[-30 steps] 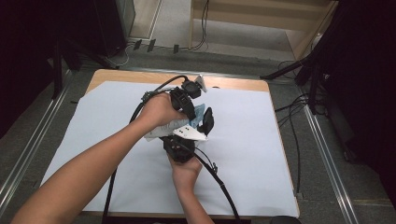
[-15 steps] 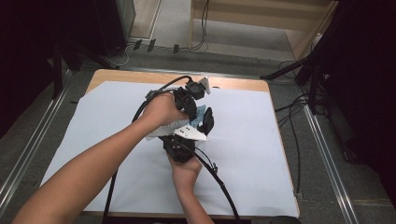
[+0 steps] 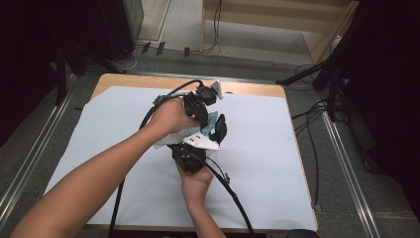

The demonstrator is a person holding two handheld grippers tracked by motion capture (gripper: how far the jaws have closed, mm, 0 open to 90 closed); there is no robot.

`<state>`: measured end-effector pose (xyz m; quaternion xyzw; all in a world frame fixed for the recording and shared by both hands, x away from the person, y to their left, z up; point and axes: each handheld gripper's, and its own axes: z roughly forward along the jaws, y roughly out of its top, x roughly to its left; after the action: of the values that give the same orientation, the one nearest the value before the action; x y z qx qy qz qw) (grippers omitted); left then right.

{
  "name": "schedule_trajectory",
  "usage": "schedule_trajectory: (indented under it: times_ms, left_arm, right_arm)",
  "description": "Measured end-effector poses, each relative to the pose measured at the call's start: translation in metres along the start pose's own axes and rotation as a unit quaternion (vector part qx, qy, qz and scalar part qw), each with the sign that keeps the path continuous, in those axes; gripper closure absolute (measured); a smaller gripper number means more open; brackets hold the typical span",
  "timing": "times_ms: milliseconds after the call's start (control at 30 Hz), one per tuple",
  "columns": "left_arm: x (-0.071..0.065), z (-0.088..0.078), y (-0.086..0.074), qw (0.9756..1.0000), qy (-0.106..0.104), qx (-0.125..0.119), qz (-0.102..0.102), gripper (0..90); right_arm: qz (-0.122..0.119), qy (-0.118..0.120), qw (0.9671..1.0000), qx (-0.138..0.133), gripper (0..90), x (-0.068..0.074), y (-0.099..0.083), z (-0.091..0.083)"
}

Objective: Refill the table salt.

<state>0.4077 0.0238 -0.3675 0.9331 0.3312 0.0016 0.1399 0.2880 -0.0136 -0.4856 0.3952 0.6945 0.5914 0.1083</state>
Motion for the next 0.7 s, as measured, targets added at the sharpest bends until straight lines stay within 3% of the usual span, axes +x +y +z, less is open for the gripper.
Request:
schedule_trajectory:
  times_ms: [700]
  left_arm:
    - [0.0031, -0.0037, -0.0026, 0.9999, -0.008, -0.005, -0.008, 89.7]
  right_arm:
    - [-0.015, -0.005, 0.9999, 0.004, 90.0, 0.0029, -0.0011, 0.0006]
